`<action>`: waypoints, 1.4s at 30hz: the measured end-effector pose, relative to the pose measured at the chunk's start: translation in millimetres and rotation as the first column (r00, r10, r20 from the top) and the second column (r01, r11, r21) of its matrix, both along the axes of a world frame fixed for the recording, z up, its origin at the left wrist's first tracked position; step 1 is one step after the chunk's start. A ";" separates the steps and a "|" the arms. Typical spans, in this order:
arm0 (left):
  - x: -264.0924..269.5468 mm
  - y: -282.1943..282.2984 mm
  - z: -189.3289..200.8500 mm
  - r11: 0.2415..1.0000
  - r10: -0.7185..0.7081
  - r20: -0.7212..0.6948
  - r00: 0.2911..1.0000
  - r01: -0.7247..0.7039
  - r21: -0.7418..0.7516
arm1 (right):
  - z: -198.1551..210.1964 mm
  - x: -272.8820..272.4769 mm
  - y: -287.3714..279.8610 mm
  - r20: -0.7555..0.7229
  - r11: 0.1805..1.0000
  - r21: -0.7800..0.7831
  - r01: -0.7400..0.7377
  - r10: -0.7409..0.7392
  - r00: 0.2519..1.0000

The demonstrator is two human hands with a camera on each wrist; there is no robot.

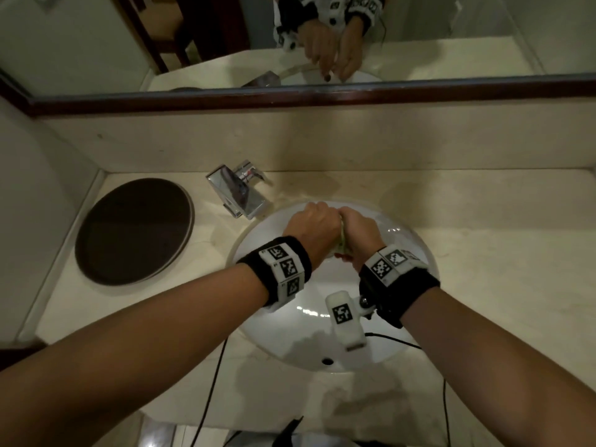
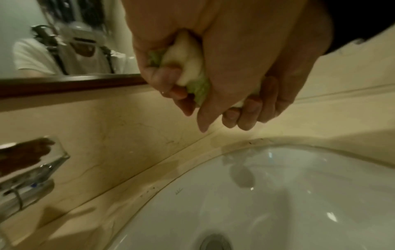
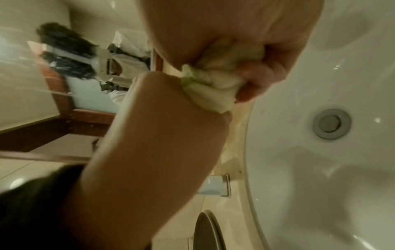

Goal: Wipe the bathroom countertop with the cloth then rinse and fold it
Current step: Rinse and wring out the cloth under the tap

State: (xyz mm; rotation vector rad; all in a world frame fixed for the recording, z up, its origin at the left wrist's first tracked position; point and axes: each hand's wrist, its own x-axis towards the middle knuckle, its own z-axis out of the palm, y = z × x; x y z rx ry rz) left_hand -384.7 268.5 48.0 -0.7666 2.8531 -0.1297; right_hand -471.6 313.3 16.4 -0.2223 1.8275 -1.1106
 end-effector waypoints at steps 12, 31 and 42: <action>-3.9 -19.5 3.6 0.825 0.297 -0.004 0.955 -0.255 0.504 | 20.1 -5.8 -10.4 -0.522 0.991 -0.020 -0.129 0.100 0.847; 2.5 -24.8 8.7 0.176 0.402 0.024 0.915 -0.102 0.979 | 30.1 -19.2 -7.0 -0.752 0.812 -0.228 -0.538 0.204 0.627; 2.4 -24.9 -11.5 0.573 0.321 -0.061 0.945 -0.143 0.807 | 19.0 -23.0 -9.3 -0.737 0.868 0.047 -0.495 0.364 0.569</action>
